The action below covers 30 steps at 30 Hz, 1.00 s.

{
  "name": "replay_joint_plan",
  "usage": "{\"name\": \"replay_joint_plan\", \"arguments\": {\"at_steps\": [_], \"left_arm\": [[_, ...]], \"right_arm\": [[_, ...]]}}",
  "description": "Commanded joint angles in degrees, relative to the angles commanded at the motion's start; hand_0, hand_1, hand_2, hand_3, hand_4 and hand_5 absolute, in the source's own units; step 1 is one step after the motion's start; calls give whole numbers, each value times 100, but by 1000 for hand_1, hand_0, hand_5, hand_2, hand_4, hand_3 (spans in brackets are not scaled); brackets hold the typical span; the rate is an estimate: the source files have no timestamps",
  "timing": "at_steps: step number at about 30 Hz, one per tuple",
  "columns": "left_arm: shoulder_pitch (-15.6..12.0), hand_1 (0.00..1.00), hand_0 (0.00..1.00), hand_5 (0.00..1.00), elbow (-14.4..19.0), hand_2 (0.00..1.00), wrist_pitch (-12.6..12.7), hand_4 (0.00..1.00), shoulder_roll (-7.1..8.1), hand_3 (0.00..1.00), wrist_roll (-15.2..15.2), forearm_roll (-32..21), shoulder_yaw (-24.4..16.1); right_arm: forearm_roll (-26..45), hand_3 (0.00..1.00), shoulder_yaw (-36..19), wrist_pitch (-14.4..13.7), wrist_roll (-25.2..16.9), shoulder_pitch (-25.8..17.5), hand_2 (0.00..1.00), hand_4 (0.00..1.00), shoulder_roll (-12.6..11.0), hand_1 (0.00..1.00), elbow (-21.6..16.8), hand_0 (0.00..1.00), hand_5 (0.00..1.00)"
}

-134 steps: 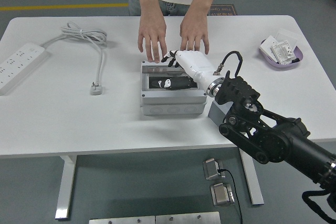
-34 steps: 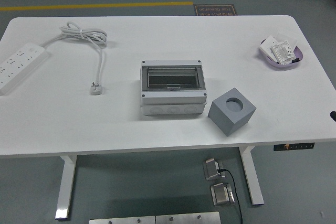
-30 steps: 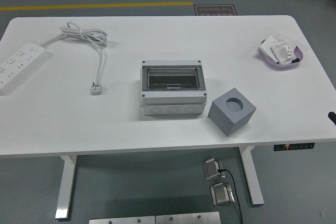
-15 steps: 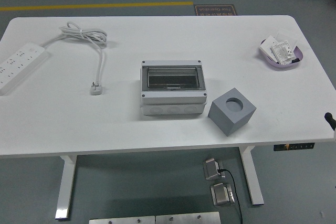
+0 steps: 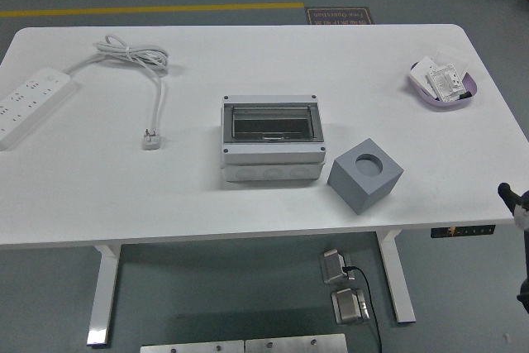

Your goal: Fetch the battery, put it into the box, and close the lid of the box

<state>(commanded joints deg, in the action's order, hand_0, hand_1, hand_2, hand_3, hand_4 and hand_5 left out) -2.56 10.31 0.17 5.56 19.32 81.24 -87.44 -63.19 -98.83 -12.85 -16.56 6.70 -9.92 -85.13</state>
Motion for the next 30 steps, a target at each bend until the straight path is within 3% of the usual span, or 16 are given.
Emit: {"name": "replay_joint_plan", "arguments": {"at_steps": [2,3,8,9,14,20,21,26,27,30], "left_arm": [[-5,670,676,423,0,662,4,771,-7,730,1,-13,13],[-8,670,676,423,0,662,6,772,-7,729,2,-18,16],[-19,670,676,423,0,662,19,772,-3,729,2,-47,36],[-21,671,676,422,0,662,22,771,-4,730,1,-58,42],[-38,671,676,422,0,662,29,771,-8,730,11,-122,126],[-73,671,676,422,0,662,35,771,-32,729,32,-204,214],[-75,670,676,423,0,662,37,772,-33,729,36,-213,223],[-54,670,676,423,0,662,42,772,-26,729,31,-234,225],[-47,670,676,423,0,662,42,772,-23,729,25,-235,224],[-34,670,676,423,0,662,36,772,-15,729,19,-236,219]], "right_arm": [[-47,688,41,134,118,0,572,893,0,483,-3,636,642],[-70,801,65,191,171,-4,714,897,1,638,-4,678,621],[-131,801,238,335,315,-20,714,897,7,638,26,678,621],[-100,762,296,313,293,-20,689,897,2,626,43,664,621],[248,762,857,63,51,-36,689,897,-36,626,213,664,621],[377,749,1191,-10,-43,-26,678,900,-3,624,296,663,623],[383,824,1226,-5,-25,-12,840,906,-26,706,307,679,622],[431,824,1433,-25,63,67,840,906,-136,706,379,679,622],[436,872,1461,-34,71,78,872,912,-140,761,388,731,602],[457,872,1534,-77,74,113,872,912,-147,761,404,731,602]]}}
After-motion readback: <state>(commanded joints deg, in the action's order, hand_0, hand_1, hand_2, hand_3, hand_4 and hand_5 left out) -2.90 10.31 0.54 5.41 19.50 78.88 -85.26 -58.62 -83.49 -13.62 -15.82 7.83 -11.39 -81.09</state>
